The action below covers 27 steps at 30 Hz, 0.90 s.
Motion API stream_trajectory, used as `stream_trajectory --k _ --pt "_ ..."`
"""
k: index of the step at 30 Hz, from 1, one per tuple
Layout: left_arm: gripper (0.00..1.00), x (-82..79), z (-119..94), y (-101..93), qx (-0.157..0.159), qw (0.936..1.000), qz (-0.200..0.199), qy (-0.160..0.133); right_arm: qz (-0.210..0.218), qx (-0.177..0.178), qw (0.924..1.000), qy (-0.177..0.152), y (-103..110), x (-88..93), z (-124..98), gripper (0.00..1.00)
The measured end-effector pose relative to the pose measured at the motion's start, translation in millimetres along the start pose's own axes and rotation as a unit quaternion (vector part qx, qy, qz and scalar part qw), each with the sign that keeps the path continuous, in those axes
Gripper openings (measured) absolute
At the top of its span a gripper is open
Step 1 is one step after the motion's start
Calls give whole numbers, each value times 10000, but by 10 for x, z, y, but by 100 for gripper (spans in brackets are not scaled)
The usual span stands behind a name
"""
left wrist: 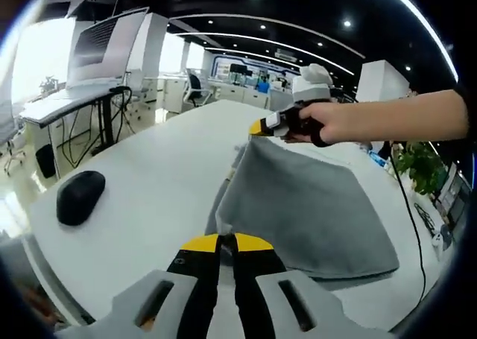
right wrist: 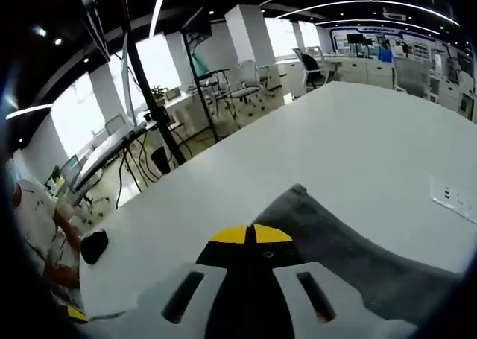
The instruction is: Fold the towel on the table until its edges align and the towel forms a compact rectangular stack.
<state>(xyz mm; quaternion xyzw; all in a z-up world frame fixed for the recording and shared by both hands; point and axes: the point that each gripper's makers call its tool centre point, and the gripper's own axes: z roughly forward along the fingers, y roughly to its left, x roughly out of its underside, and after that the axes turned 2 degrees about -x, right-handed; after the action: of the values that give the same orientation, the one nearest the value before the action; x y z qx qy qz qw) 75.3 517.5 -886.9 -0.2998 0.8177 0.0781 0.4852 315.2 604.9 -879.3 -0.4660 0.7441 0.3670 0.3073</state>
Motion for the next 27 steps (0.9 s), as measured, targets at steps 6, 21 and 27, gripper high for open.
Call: stream_trajectory --k 6,21,27 --pt "6 82 44 45 -20 9997 -171 157 16 -10 10000 11 -19 78 78 0" --pt "23 -61 -12 106 -158 9995 243 117 -291 -220 9993 91 -64 107 -74 14" --pt "27 -96 -18 -8 -83 9987 489 149 -290 -226 9991 222 -119 175 -211 16"
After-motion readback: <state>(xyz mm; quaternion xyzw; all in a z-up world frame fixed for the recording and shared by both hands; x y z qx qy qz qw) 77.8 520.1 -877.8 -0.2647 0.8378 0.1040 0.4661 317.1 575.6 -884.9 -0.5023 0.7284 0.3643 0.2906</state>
